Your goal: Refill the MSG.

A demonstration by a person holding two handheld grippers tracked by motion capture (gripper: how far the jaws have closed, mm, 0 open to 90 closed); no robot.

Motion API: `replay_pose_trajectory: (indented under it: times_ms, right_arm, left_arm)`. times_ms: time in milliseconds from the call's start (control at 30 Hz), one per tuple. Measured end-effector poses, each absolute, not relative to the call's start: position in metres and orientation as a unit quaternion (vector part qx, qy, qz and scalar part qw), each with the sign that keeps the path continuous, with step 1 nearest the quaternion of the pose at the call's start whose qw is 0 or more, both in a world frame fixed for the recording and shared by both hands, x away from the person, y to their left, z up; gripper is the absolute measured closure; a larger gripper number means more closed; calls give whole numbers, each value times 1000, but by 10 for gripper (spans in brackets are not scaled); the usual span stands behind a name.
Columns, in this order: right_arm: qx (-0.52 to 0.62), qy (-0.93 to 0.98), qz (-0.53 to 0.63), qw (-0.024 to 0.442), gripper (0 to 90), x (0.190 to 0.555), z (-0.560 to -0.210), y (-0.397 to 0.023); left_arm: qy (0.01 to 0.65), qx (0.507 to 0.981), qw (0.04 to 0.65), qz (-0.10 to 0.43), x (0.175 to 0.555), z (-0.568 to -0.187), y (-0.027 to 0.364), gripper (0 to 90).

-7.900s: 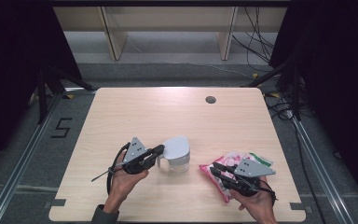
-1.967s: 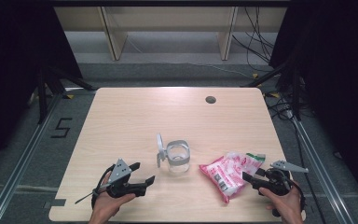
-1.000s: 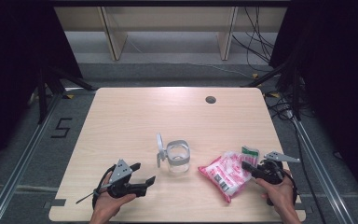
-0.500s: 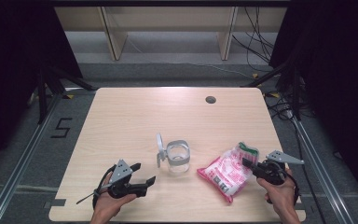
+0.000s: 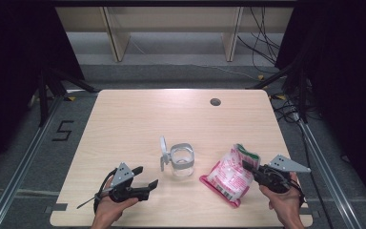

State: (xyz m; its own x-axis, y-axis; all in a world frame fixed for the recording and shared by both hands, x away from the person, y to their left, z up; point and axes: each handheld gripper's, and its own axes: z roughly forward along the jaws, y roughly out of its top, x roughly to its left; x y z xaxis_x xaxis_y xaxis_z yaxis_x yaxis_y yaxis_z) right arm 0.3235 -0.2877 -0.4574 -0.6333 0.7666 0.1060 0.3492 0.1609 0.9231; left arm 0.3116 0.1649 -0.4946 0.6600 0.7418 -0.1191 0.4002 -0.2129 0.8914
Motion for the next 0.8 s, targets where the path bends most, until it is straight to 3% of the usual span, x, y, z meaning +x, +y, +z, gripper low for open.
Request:
replay_pose_trajectory:
  times_ms: [367,800]
  right_arm:
    - [343,752,528,194,900,313,-436,-273]
    - [317,759,550,143,900,321,-411,-255]
  left_arm:
    - [357,772,497,169,307,-493,151,225]
    - [352,772,498,180,294,-487,140,230]
